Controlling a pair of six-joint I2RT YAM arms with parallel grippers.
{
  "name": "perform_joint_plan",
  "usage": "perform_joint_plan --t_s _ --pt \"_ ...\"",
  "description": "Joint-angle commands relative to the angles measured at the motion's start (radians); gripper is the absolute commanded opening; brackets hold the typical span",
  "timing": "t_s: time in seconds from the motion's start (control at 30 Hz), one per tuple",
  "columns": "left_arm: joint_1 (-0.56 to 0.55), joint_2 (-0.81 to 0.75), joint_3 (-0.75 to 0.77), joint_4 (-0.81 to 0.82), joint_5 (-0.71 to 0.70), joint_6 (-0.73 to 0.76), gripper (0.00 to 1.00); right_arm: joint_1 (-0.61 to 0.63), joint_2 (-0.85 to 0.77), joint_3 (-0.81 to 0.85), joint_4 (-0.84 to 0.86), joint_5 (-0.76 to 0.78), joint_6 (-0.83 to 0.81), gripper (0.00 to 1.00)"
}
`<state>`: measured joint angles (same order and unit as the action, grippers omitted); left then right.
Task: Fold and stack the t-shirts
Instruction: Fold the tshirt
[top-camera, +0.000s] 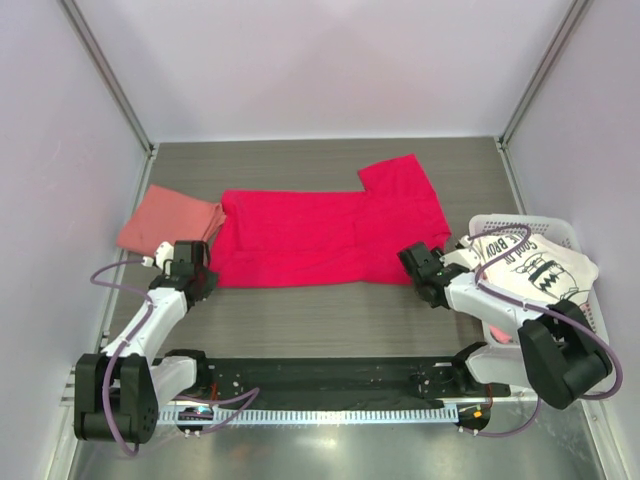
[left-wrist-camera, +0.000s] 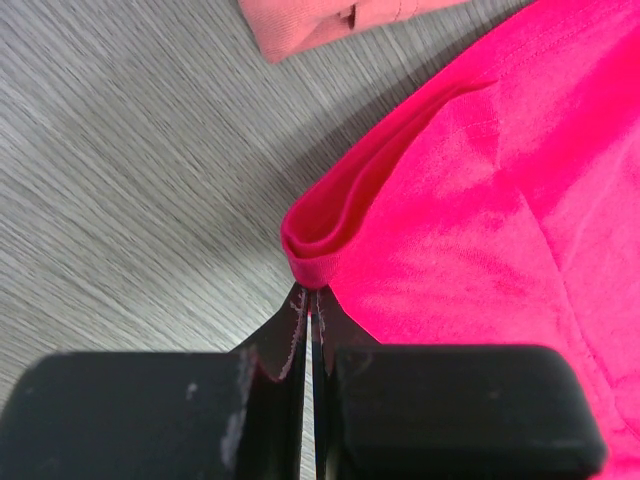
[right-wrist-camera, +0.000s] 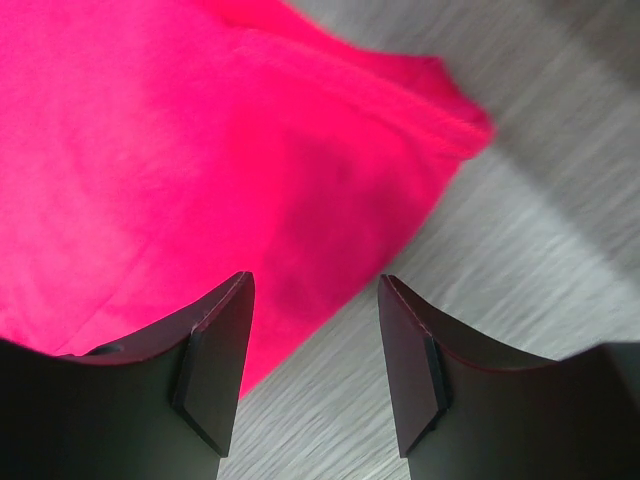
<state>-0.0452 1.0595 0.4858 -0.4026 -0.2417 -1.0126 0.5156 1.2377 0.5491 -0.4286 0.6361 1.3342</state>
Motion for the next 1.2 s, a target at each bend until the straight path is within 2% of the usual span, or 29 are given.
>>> perform_joint_plan --t_s 0.0,0.07,0.1,0.27,0.3,0.37,0.4,0.57,0.7,0.8,1.1,1.13,1.17 --pt "0.007 -0.024 0.013 -0.022 -0.047 0.017 0.00 0.001 0.009 -0.028 0.017 0.135 0.088 0.58" --pt "0.008 -0.030 0.011 -0.025 -0.050 0.017 0.00 -0.003 0.026 -0.038 0.019 0.151 0.108 0.53" --pt "0.007 -0.032 0.011 -0.025 -0.050 0.019 0.00 -0.005 0.035 -0.041 0.019 0.161 0.114 0.46" --pt "0.007 -0.036 0.010 -0.033 -0.053 0.017 0.00 -0.037 0.109 -0.025 0.027 0.209 0.106 0.34" --pt "0.007 -0.039 0.011 -0.035 -0.056 0.017 0.00 -0.045 0.117 -0.020 0.028 0.214 0.093 0.28" --pt "0.007 -0.042 0.011 -0.042 -0.060 0.017 0.00 -0.061 0.124 -0.012 0.030 0.214 0.070 0.07" --pt "0.007 -0.046 0.011 -0.045 -0.064 0.019 0.00 -0.066 0.109 -0.014 0.019 0.218 0.065 0.01" --pt "0.007 -0.061 0.026 -0.074 -0.065 0.016 0.00 -0.065 -0.039 -0.045 -0.004 0.269 0.051 0.01" --pt "0.008 -0.084 0.108 -0.143 -0.061 0.012 0.00 -0.072 -0.139 0.038 -0.079 0.304 -0.006 0.01" --pt "0.007 -0.127 0.114 -0.182 -0.056 0.011 0.00 -0.074 -0.191 0.072 -0.151 0.286 -0.015 0.01" --pt "0.005 -0.277 -0.055 -0.238 -0.005 -0.041 0.00 -0.074 -0.313 -0.054 -0.255 0.208 0.095 0.01" --pt "0.005 -0.300 -0.071 -0.260 -0.004 -0.046 0.00 -0.074 -0.329 -0.060 -0.266 0.209 0.095 0.02" --pt "0.005 -0.341 -0.078 -0.268 -0.002 -0.052 0.00 -0.074 -0.361 -0.061 -0.280 0.209 0.083 0.12"
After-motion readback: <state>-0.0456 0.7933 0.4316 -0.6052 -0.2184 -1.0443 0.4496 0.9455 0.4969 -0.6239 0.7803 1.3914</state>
